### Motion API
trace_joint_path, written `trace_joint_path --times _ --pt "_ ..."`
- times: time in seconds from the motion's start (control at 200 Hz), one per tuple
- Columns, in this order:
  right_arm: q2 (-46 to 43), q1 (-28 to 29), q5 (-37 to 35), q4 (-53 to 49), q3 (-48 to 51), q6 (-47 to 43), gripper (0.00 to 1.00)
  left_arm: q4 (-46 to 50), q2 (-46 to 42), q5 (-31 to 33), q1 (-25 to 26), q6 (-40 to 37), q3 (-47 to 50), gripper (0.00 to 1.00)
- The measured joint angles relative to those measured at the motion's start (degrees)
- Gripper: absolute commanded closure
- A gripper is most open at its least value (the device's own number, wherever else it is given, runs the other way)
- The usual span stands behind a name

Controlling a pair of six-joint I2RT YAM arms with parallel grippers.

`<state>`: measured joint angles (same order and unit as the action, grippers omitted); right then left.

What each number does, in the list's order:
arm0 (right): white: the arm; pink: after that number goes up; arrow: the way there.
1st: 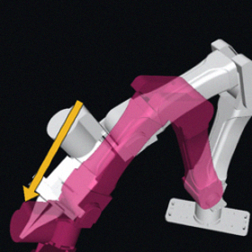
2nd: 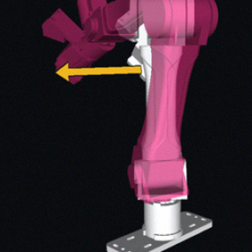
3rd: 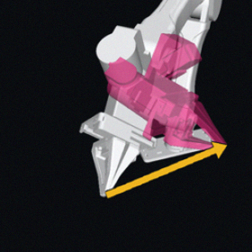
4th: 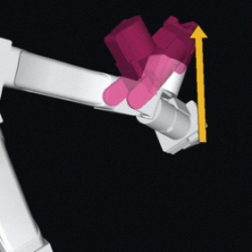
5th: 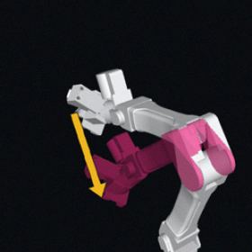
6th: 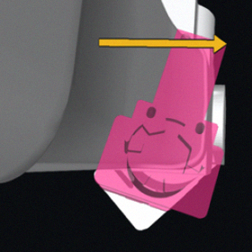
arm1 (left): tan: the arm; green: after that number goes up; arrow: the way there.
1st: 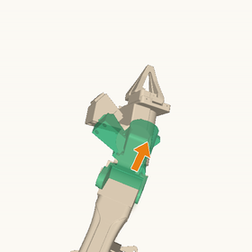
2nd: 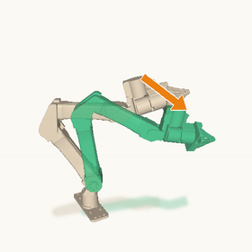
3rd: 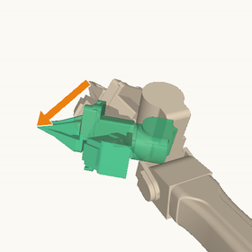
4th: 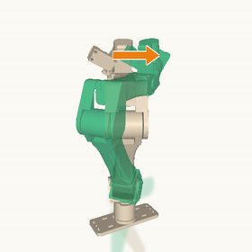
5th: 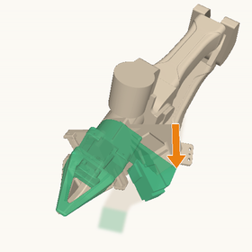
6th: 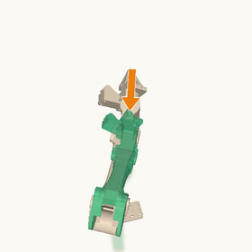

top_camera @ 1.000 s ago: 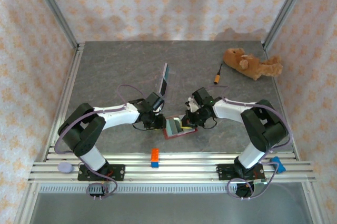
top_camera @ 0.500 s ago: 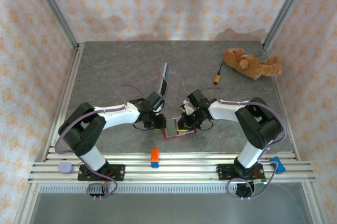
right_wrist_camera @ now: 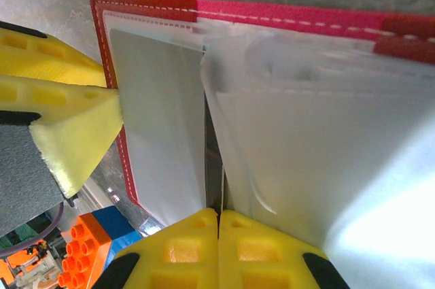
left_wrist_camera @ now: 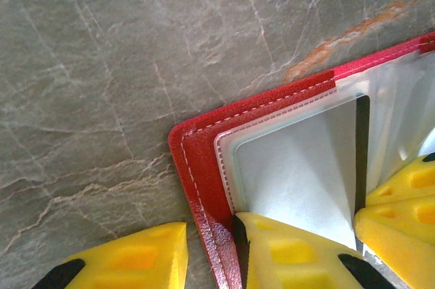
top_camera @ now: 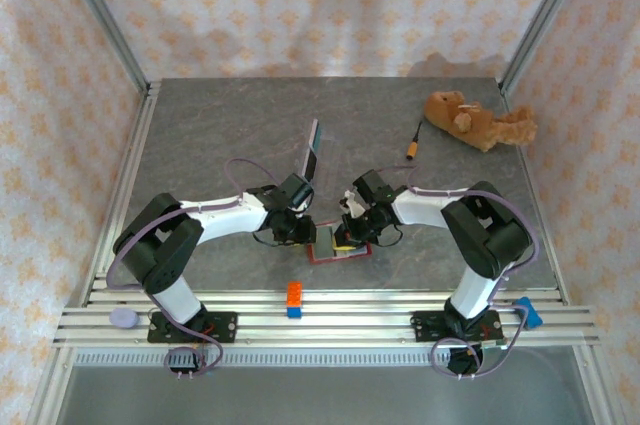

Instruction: Put the credit cards into the card holder

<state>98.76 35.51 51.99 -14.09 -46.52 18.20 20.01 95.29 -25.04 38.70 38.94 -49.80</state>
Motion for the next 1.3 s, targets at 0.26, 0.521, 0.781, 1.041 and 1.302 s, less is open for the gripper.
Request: trace_joint_path --times 0.26,0.521,0.781,1.041,1.302 --pt "0.0 0.4 0.4 0.0 0.0 -0.5 1.00 -0.1 0.0 -1.4 -0.7 0.0 0.0 0.71" --pt "0.1 1.9 0.8 0.7 0.0 0.0 0.93 -3.0 0.0 -1.9 -0.9 0.0 0.3 0.73" --pt "0.1 2.5 0.8 2.1 0.0 0.5 0.83 -13.4 -0.1 -2.2 -2.1 0.1 0.8 0.72" --pt "-2.6 2.9 -1.2 3.0 0.0 1.7 0.73 -14.4 -3.3 -3.3 -3.5 0.0 3.0 0.72" --pt "-7.7 2.9 -8.0 0.2 0.0 3.8 0.66 -14.8 -4.0 -4.1 -3.6 0.2 6.8 0.72"
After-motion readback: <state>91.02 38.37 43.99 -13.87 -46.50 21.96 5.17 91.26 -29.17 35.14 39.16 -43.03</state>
